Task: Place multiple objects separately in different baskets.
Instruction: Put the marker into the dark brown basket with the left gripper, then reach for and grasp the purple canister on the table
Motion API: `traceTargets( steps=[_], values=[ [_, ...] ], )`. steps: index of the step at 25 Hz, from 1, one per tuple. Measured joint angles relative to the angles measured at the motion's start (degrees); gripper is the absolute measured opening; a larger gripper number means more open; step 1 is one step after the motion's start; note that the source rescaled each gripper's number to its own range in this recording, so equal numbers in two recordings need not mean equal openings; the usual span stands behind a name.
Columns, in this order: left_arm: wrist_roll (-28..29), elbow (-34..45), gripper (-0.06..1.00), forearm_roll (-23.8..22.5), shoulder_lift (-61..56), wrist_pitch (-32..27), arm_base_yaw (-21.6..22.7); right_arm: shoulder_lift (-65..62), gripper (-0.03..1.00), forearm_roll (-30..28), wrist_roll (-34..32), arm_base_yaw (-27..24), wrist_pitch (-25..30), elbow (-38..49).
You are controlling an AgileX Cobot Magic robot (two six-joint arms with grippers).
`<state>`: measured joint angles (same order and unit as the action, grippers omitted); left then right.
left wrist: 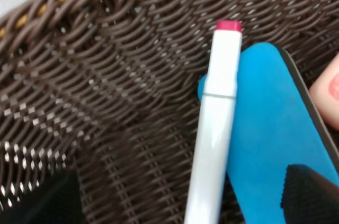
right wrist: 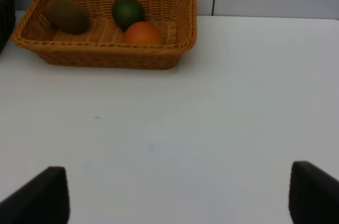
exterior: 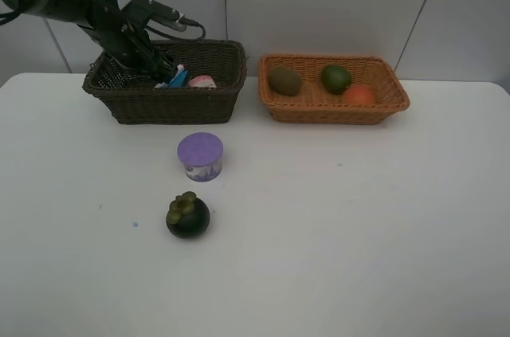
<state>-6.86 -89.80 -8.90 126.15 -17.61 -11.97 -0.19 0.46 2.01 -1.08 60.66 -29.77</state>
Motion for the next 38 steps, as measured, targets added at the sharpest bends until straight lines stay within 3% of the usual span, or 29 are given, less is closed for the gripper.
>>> traceTargets(
  steps=[4, 11, 17, 21, 23, 30, 38],
  values=[
    [7.43, 0.00, 1.00, 0.18, -4.99, -6.83, -0.26, 0.00, 1.00, 0.00, 0.00, 0.00, 0.00, 0.00],
    [9.45, 0.00, 1.00, 0.18, -13.26, -18.10, -2.53, 0.00, 1.00, 0.00, 0.00, 0.00, 0.00, 0.00],
    [11.88, 0.00, 1.00, 0.47, -17.75, -29.40, -9.51, 0.00, 1.00, 0.00, 0.00, 0.00, 0.00, 0.00],
    [13.22, 0.00, 1.00, 4.22, -17.81, -35.60, -14.34, 0.00, 1.00, 0.00, 0.00, 0.00, 0.00, 0.00],
    [13.55, 0.00, 1.00, 6.35, -17.81, -37.18, -16.25, 0.00, 1.00, 0.00, 0.00, 0.00, 0.00, 0.00],
    [17.02, 0.00, 1.00, 7.54, -16.68, -43.16, -20.28, 0.00, 1.00, 0.00, 0.00, 0.00, 0.00, 0.00],
    [17.75, 0.00, 1.00, 8.02, -10.67, -44.48, -22.85, 0.00, 1.00, 0.00, 0.00, 0.00, 0.00, 0.00]
  ],
)
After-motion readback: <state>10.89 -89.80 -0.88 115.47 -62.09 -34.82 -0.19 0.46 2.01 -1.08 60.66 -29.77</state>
